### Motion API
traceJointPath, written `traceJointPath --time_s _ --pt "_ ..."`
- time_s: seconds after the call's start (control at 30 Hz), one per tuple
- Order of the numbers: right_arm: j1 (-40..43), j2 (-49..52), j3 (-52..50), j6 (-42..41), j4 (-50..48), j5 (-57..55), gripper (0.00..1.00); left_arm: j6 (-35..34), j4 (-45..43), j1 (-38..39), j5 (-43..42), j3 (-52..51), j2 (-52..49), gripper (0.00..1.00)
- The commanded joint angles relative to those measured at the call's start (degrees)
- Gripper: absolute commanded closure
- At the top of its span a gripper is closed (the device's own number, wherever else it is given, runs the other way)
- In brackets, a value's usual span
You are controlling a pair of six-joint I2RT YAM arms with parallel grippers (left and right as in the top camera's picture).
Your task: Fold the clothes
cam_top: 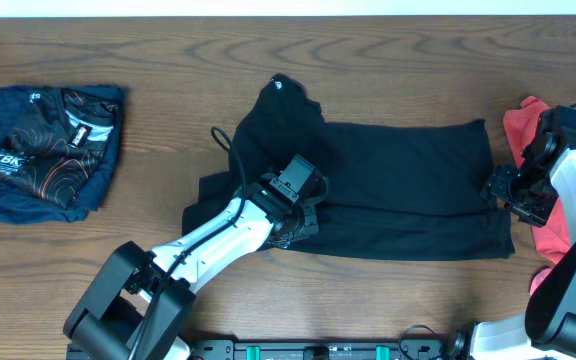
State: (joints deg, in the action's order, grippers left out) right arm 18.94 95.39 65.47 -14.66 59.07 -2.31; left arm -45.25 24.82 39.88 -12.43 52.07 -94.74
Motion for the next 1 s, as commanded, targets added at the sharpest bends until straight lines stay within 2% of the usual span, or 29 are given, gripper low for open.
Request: traceJointPath --time_s 0.0,0.17,0.3,0.5,0.57,0.6,0.63,0.67,0.7,0.77,0.87,0.97 --pt "0.17 -0.35 0.39 0.35 -0.11 -0.02 0.29 0.11 -0.09 0.22 0.90 -0.13 -0.26 0.94" --pt "0.17 -0.35 0.39 0.35 -0.13 0.00 0.29 1.25 -0.24 0.22 0.87 0.35 0.24 0.94" --pt "0.17 -0.35 0.39 0.35 -0.17 -0.02 0.29 5.97 -1.90 0.22 0.48 2.38 1.97 0.94" --pt "0.17 -0.35 0.39 0.35 -0.17 -0.02 0.29 17.86 -13.09 0.22 0.52 4.52 3.78 0.94" --pt "0.17 -0.35 0.39 0.35 -0.13 -0.02 0.29 19.89 -15.50 0.22 0.52 4.52 3.23 0.94" --pt "0.17 -0.35 0.39 0.35 -0.11 0.00 0.29 20.13 -16.35 0.22 0.52 4.52 2.84 0.92" --pt "0.17 -0.35 0.39 0.35 -0.11 0.00 0.29 20.17 -16.87 0.22 0.50 4.52 2.36 0.85" --pt "0.17 -0.35 0.39 0.35 -0.11 0.00 0.29 20.15 -17.20 0.22 0.48 4.52 1.86 0.74" --pt "0.17 -0.35 0.39 0.35 -0.11 0.00 0.29 20.15 -17.22 0.22 0.46 4.52 1.46 0.70" --pt "0.17 -0.35 0.39 0.35 -0.09 0.00 0.29 20.41 -16.85 0.20 0.46 4.52 1.20 0.67" --pt "0.17 -0.35 0.39 0.37 -0.11 0.00 0.29 24.61 -16.17 -0.48 0.61 4.55 2.51 0.63" --pt "0.17 -0.35 0.39 0.37 -0.11 0.00 0.29 25.14 -12.87 -2.67 5.44 4.55 5.03 0.62"
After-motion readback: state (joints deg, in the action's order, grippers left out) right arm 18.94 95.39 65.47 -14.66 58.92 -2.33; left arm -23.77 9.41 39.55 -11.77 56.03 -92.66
